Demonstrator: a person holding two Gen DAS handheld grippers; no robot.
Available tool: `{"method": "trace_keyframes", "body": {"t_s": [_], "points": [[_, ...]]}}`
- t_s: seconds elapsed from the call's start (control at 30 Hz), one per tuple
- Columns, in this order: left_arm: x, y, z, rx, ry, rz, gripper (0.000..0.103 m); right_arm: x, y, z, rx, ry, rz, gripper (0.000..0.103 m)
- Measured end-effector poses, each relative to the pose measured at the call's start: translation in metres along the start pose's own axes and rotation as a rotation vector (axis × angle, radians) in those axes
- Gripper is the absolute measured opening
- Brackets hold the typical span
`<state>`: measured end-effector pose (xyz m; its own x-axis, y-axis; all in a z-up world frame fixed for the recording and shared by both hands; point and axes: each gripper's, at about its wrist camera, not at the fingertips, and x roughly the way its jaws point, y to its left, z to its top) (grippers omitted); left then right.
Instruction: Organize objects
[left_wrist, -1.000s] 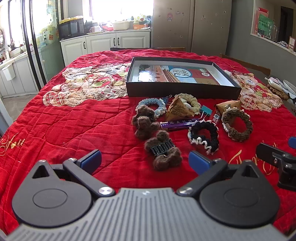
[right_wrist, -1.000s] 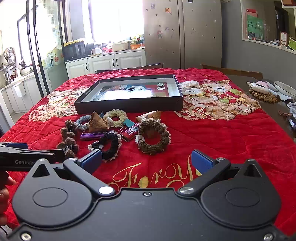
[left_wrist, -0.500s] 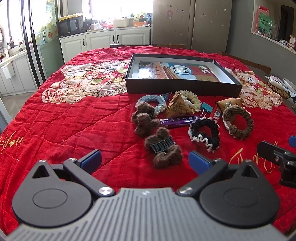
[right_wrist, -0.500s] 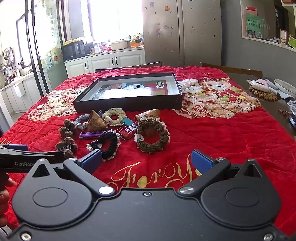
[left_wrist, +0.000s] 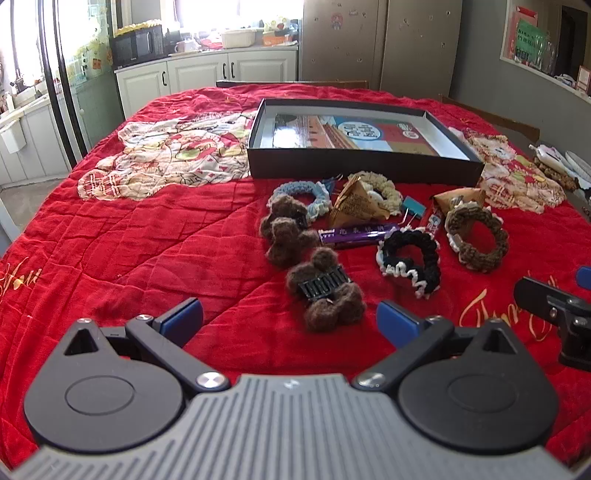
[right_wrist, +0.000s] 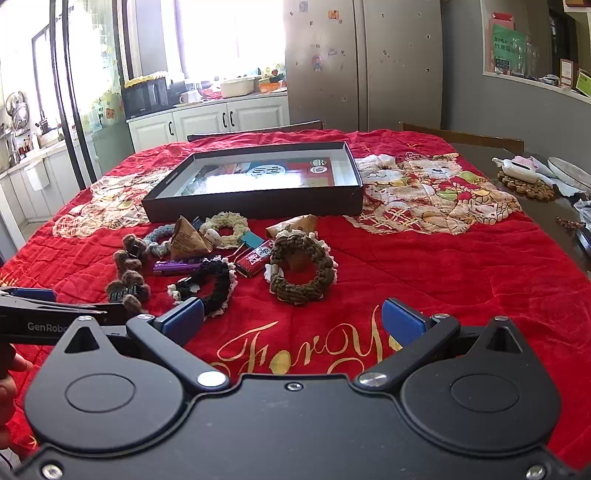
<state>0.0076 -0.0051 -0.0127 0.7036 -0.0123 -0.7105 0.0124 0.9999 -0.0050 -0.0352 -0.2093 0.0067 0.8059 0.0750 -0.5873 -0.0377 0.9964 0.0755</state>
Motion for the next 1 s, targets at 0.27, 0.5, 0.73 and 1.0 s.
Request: {"method": "trace_keyframes", "body": {"t_s": [0.27, 0.5, 0.73, 1.0], "points": [[0.021, 0.005, 0.0, 0.042, 0.04, -0.018, 0.103, 0.016, -0.006, 0.004, -0.032, 0.009, 0.023, 0.092], [0.042, 0.019, -0.001, 0.035, 0.063, -0.097, 0.103, 0.038, -0.016, 0.019, -0.061, 0.003, 0.063, 0.082], [0.044, 0.014, 0.005, 0.048, 0.044, -0.193, 0.102, 0.07, -0.021, 0.023, -0.097, 0.002, 0.063, 0.066], [0.053, 0.008, 0.013, 0.029, 0.025, -0.218, 0.086, 0.091, -0.031, 0.027, -0.089, 0.021, 0.064, 0.047]]}}
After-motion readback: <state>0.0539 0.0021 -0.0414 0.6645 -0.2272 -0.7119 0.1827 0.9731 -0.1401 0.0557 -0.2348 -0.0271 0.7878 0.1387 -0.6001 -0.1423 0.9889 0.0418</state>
